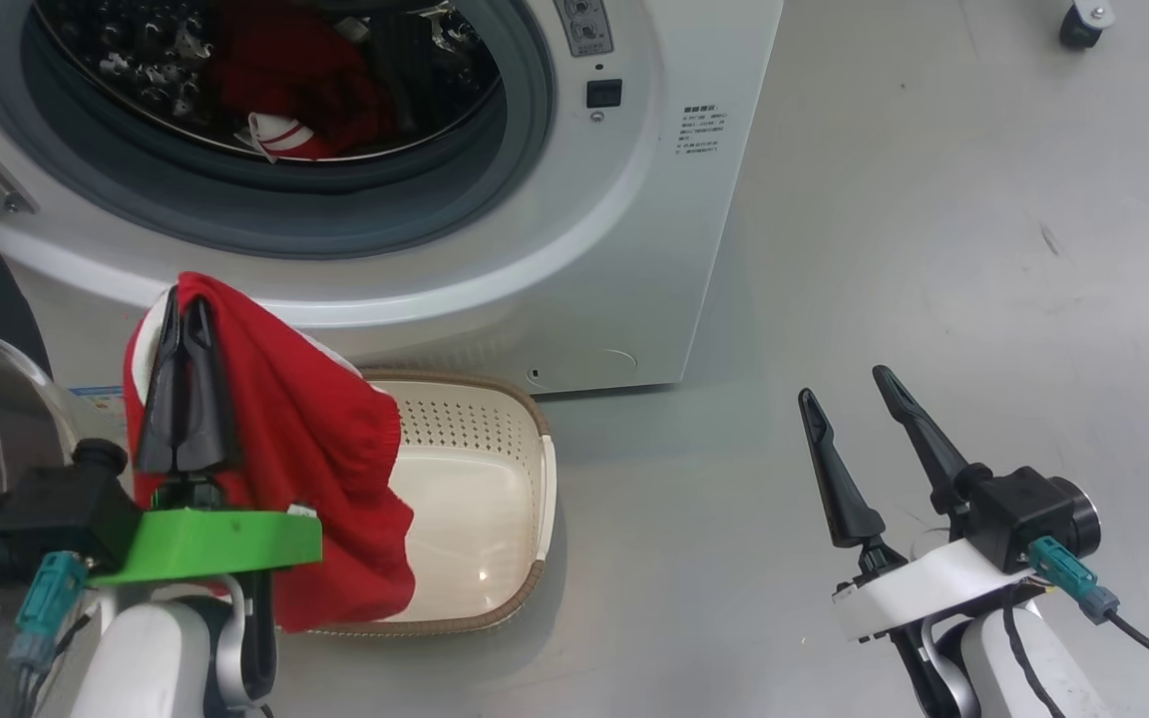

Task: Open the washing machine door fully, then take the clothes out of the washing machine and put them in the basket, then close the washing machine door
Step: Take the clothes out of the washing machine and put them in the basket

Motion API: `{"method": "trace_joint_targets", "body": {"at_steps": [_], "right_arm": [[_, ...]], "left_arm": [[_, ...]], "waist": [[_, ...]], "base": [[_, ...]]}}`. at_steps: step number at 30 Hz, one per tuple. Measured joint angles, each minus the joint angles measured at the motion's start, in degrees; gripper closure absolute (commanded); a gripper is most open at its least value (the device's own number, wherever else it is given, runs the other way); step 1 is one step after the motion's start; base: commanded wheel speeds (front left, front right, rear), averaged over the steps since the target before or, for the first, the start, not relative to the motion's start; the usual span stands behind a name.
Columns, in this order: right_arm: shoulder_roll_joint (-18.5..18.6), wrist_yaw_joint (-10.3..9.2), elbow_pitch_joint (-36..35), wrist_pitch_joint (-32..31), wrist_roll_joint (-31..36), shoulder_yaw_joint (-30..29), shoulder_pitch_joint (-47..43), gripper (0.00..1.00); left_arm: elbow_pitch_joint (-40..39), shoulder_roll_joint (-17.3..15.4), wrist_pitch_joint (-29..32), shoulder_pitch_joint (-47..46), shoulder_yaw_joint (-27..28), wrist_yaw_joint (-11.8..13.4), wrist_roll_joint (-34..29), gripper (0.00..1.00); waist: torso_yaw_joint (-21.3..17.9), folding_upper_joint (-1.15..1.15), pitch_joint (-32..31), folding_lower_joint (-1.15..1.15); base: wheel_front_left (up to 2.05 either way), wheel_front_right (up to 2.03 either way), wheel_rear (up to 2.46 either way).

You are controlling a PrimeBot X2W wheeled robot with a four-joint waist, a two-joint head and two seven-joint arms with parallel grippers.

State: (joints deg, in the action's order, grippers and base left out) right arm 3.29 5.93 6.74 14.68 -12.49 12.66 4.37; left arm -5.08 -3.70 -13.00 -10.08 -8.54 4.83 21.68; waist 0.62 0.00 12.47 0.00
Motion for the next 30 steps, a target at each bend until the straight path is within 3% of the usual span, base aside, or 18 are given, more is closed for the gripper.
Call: {"method": "trace_joint_targets", "body": {"at_steps": [19, 30], "right_arm": [[-0.01, 0.05, -3.98, 0.0, 0.03, 0.63, 1.68, 0.0], [-0.02, 0.07, -6.25, 0.0, 0.03, 0.55, 4.03, 0.0]], "left_arm": [[4.2, 0.52, 2.2, 4.15, -5.53, 0.51, -1.69, 1.0], [12.89, 0.81, 3.39, -1.75, -3.61, 0.94, -0.86, 1.0]], "waist": [[-2.5, 0.0, 8.16, 0.0], [-4.38, 0.0, 15.6, 0.0]], "base": [[0.0, 0.0, 0.0], [0.0, 0.0, 0.0]]}}
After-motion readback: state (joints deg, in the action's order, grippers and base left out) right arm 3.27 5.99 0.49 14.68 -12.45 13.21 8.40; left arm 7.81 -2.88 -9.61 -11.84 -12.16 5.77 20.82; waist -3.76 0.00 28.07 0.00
